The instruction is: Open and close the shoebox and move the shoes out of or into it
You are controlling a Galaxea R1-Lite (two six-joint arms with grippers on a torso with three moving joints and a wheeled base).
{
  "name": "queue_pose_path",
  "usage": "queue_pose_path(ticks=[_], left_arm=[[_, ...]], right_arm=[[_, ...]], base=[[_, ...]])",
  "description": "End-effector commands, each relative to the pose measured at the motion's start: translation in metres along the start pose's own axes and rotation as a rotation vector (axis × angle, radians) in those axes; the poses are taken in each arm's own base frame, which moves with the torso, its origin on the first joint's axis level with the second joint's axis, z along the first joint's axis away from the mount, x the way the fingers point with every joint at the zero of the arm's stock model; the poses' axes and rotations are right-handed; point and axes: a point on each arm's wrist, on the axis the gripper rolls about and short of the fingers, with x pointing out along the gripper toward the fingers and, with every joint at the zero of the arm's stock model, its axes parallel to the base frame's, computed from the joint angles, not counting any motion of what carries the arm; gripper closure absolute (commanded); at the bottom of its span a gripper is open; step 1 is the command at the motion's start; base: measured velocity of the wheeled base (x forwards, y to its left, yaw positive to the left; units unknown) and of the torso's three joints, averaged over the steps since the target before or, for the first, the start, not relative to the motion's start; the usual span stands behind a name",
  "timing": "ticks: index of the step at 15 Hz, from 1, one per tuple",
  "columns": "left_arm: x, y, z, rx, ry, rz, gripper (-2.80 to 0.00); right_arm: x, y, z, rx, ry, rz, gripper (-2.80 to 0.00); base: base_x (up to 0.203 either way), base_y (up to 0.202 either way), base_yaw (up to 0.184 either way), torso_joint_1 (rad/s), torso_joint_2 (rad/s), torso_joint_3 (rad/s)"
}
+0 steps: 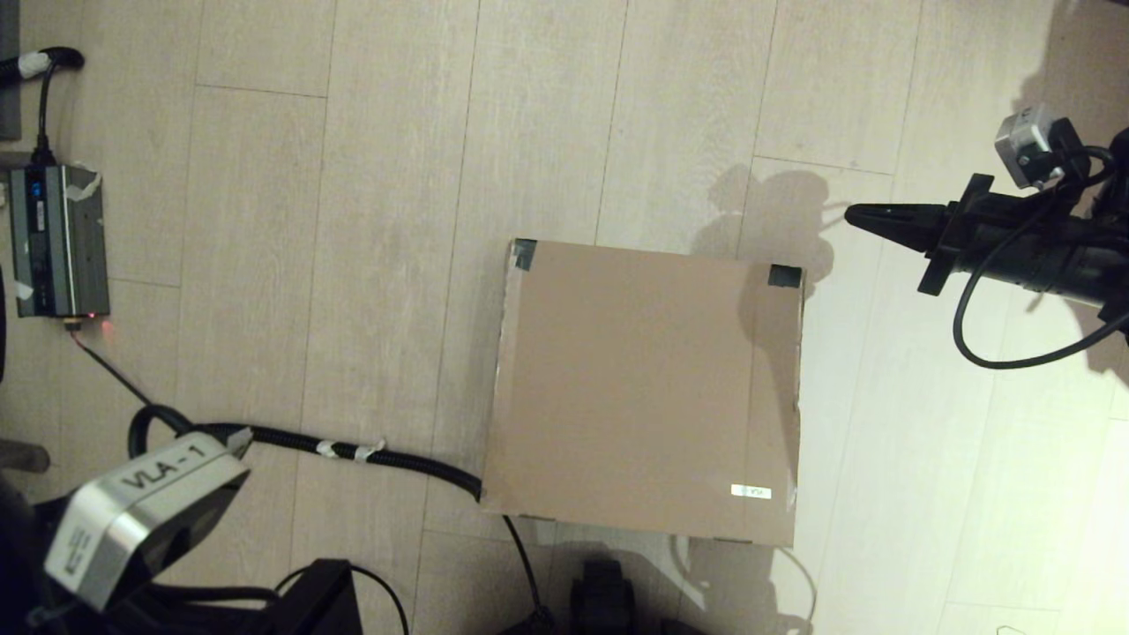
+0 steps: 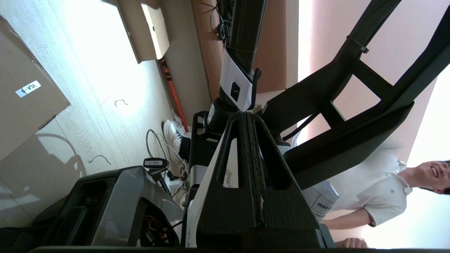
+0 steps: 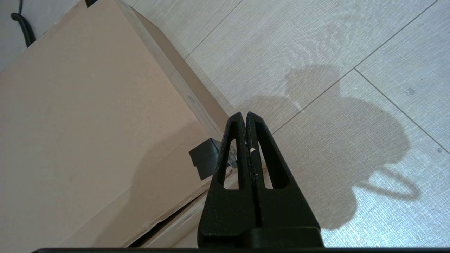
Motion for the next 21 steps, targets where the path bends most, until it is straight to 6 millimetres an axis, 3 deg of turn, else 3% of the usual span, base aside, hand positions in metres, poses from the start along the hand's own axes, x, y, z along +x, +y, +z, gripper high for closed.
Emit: queue_pose_path(ticks=[1,17,21], left_arm=[[0.0,0.0,0.001,0.003,-0.002,-0.006,0.0],[0.001,0.0,0.008,0.048,-0.025,0.007,0.0],[0.015,0.021,0.031,0.121,-0.083,0.139,0.0]], right_arm=[[0.0,0.001,0.002,-0.007,-0.006,0.005,0.0],[-0.015,0.015,0.017,-0.017,-0.016,0.003,0.0],[-0.012,0.016,0.032,-0.042,-0.029,-0.058,0.0]], base=[[0.0,0.0,0.0,0.0,0.0,0.0],[0.0,0.0,0.0,0.0,0.0,0.0],[0.0,0.0,0.0,0.0,0.0,0.0]])
